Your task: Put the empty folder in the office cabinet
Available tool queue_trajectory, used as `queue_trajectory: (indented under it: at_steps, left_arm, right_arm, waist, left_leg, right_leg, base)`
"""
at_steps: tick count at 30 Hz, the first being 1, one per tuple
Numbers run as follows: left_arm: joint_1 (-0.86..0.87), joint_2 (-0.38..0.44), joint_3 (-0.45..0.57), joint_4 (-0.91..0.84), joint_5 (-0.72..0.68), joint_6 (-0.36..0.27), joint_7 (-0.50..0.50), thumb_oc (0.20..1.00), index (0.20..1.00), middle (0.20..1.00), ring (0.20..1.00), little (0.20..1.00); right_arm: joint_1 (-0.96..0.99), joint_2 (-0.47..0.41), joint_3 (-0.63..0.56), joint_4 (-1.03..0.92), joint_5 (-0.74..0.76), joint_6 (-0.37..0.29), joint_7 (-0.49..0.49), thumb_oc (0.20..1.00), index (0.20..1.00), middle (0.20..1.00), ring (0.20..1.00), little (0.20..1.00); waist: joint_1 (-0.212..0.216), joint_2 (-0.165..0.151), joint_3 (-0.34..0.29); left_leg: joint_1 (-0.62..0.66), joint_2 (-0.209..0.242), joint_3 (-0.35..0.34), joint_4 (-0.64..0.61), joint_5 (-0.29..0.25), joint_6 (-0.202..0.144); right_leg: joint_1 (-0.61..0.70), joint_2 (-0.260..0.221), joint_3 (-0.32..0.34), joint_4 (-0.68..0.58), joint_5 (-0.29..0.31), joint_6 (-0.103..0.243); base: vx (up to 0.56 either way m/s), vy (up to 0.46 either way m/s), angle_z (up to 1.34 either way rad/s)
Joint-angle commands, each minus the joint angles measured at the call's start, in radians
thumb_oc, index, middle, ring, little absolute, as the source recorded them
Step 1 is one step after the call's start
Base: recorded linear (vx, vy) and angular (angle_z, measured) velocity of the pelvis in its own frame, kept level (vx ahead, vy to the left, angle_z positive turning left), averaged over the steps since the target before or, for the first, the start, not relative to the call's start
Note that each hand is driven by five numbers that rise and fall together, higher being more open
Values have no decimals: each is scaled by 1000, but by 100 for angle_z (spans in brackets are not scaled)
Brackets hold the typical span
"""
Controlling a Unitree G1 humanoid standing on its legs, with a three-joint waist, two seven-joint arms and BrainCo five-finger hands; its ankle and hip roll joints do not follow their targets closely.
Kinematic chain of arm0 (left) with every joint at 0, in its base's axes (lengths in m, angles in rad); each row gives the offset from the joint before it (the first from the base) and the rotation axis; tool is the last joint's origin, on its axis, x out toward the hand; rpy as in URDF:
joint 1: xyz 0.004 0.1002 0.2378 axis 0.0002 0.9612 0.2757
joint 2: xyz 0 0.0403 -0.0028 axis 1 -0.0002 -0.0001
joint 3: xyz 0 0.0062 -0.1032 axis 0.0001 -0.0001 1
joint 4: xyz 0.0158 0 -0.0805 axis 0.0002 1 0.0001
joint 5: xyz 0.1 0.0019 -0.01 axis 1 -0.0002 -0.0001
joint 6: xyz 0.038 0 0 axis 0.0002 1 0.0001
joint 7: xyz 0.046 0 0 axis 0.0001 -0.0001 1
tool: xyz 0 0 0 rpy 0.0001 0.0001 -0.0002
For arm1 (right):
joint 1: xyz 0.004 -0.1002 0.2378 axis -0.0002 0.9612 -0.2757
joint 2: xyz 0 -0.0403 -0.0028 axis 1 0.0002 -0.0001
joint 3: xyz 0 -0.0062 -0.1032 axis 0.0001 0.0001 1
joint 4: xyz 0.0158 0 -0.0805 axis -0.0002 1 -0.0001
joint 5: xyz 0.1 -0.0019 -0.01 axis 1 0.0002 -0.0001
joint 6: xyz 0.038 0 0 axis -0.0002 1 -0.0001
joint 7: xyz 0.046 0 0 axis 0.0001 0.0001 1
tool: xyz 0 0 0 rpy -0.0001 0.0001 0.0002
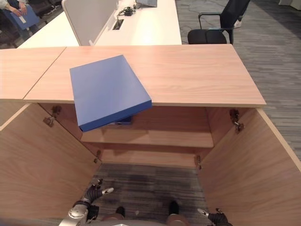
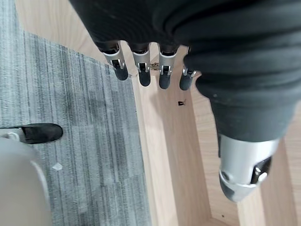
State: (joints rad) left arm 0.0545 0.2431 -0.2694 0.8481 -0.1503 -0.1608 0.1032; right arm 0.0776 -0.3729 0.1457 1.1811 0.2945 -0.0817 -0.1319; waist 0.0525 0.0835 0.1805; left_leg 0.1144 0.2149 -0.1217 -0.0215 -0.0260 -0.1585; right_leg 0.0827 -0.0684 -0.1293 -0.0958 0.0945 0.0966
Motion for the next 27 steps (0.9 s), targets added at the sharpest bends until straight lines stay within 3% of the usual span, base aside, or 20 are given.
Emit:
queue_trajectory:
  at_steps: [1, 2, 5, 6, 9, 11, 14, 20, 21, 27]
  left_arm:
    - [-48, 101, 48, -133, 110, -57, 141, 1000, 1000, 1000, 1000, 1000]
    - [-20, 118, 86, -217, 194, -54, 236, 1000, 1000, 1000, 1000, 1000]
    - [21, 138, 116, -329, 261, -62, 299, 1000, 1000, 1000, 1000, 1000]
    - [60, 181, 164, -456, 361, -74, 358, 1000, 1000, 1000, 1000, 1000]
    - [77, 216, 212, -534, 445, -79, 416, 1000, 1000, 1000, 1000, 1000]
    - [63, 293, 291, -652, 599, -60, 513, 1000, 1000, 1000, 1000, 1000]
    - [16, 346, 350, -737, 690, -40, 585, 1000, 1000, 1000, 1000, 1000]
    - [-45, 418, 394, -853, 789, -34, 642, 1000, 1000, 1000, 1000, 1000]
    - [-84, 464, 392, -892, 831, -31, 659, 1000, 1000, 1000, 1000, 1000]
    - [-161, 548, 372, -926, 840, -48, 658, 1000, 1000, 1000, 1000, 1000]
  right_arm:
    - [-26, 28, -37, -15, 17, -52, -35, 1000, 1000, 1000, 1000, 1000]
    - [-16, 50, -41, -29, 3, -74, -69, 1000, 1000, 1000, 1000, 1000]
    - [-3, 62, -50, -35, -10, -85, -91, 1000, 1000, 1000, 1000, 1000]
    - [21, 73, -53, -37, -19, -89, -92, 1000, 1000, 1000, 1000, 1000]
    - [41, 81, -49, -30, -21, -89, -82, 1000, 1000, 1000, 1000, 1000]
    - [63, 89, -46, -27, -9, -89, -66, 1000, 1000, 1000, 1000, 1000]
    - [73, 95, -41, -17, 9, -88, -55, 1000, 1000, 1000, 1000, 1000]
    - [68, 100, -29, -5, 31, -88, -31, 1000, 1000, 1000, 1000, 1000]
    - [62, 97, -14, -4, 31, -90, -26, 1000, 1000, 1000, 1000, 1000]
    - [48, 96, 0, 3, 39, -90, -17, 1000, 1000, 1000, 1000, 1000]
  waist:
    - [20, -60, 23]
    - [36, -66, 27]
    - [48, -73, 25]
    - [61, -77, 21]
    - [67, -82, 16]
    - [73, -79, 6]
    - [71, -81, -3]
    - [59, -86, -13]
    - [49, -84, -19]
    - [30, -75, -31]
  left_leg:
    - [-111, -11, -77, -3, 180, -35]
    - [-125, -13, -83, 14, 188, -39]
    - [-131, -15, -84, 26, 188, -42]
    - [-130, -13, -86, 32, 190, -48]
    - [-116, -9, -83, 25, 184, -54]
    - [-109, -1, -86, 15, 186, -63]
    - [-98, 3, -90, 2, 182, -74]
    - [-92, 7, -87, -9, 179, -82]
    - [-92, 10, -80, -8, 178, -85]
    - [-87, 19, -65, -13, 172, -83]
  right_leg:
    - [159, -21, -17, 39, -182, 20]
    - [167, -18, -34, 38, -178, 21]
    - [178, -17, -47, 37, -182, 21]
    - [193, -14, -57, 38, -188, 20]
    - [212, -10, -65, 37, -201, 18]
    - [225, -5, -80, 46, -215, 17]
    - [237, -2, -94, 64, -239, 12]
    - [237, 2, -101, 84, -256, 9]
    - [234, 2, -97, 87, -257, 11]
    - [207, 3, -78, 106, -255, 16]
  base:
    - [-47, -103, 25]
    - [-24, -78, 36]
    - [-30, -52, 30]
    - [5, -59, 9]
    - [25, -29, 15]
    - [37, -19, 20]
    - [27, -12, 25]
    - [0, -1, 3]
    - [0, 0, 0]
    - [20, 7, -6]
